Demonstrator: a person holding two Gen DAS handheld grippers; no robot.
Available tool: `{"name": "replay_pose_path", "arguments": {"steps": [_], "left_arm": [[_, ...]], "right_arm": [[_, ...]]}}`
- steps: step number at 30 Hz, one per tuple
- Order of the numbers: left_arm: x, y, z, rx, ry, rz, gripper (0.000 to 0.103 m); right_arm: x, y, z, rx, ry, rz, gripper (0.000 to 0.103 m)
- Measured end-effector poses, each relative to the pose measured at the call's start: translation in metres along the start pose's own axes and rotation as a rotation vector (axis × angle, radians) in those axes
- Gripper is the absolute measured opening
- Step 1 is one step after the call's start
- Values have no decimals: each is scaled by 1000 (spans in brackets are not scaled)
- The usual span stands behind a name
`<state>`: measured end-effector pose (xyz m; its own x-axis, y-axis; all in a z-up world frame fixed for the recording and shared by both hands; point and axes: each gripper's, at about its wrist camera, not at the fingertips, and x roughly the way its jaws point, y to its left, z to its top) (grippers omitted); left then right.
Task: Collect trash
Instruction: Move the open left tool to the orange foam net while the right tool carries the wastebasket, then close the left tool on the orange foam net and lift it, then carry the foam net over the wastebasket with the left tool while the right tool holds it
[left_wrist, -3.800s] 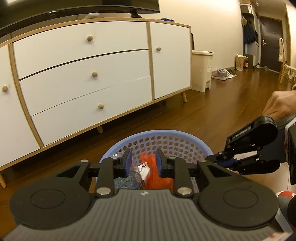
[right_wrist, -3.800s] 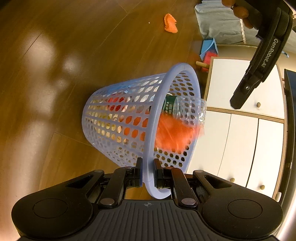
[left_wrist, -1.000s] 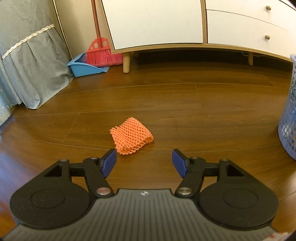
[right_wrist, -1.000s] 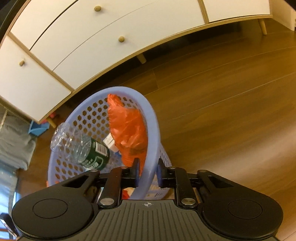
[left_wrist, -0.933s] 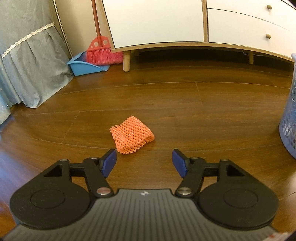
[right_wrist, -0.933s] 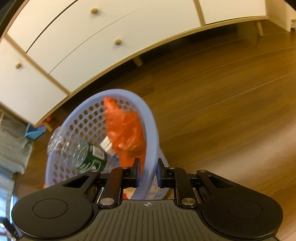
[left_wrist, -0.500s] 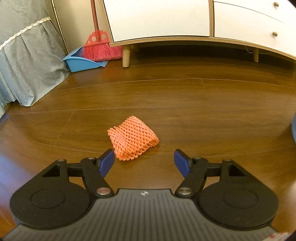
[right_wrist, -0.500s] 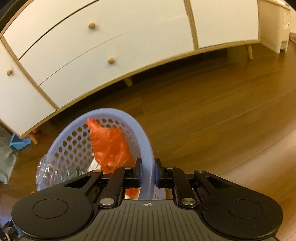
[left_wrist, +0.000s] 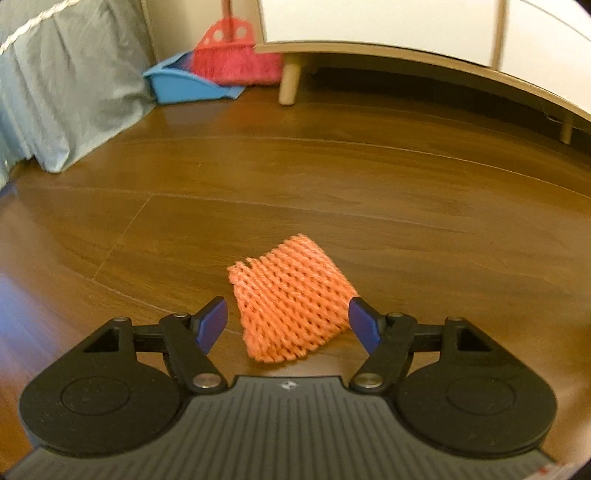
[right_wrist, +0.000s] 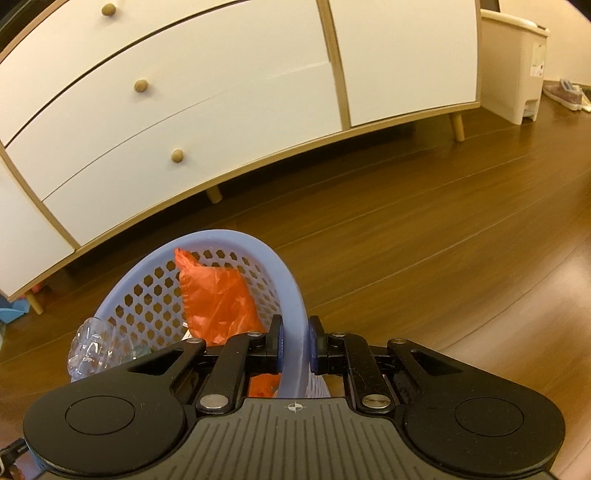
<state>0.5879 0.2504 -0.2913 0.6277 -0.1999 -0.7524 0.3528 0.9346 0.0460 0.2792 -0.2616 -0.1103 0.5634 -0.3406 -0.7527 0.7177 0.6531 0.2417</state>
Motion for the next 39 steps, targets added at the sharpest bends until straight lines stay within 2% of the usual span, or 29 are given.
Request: {"name": "replay_pose_path", "arguments": {"steps": [5, 7, 9, 13, 14, 21, 26, 39], "left_arm": [[19, 5, 2, -53, 40, 0, 69], [24, 5, 0, -58, 48, -1, 65], [26, 2, -4, -39, 48, -12, 46], [22, -7, -4, 9, 19, -29, 19], [21, -9, -4, 22, 13, -26, 7], [4, -15, -5, 47, -4, -80, 5], [-22, -23, -6, 83, -29, -123, 5], [-142, -59, 15, 154, -141, -255, 5]], "right_arm": [[-9, 2, 2, -41, -17, -18, 9], [-12, 7, 2, -66, -21, -15, 9], [-14, 16, 2, -94, -19, 0, 9], [-17, 32, 0, -146, -21, 16, 9], [-17, 35, 0, -156, -20, 19, 9], [-19, 54, -4, -229, -18, 26, 9], [-20, 59, -4, -242, -8, 19, 9], [-28, 55, -10, -231, 3, 23, 9]]}}
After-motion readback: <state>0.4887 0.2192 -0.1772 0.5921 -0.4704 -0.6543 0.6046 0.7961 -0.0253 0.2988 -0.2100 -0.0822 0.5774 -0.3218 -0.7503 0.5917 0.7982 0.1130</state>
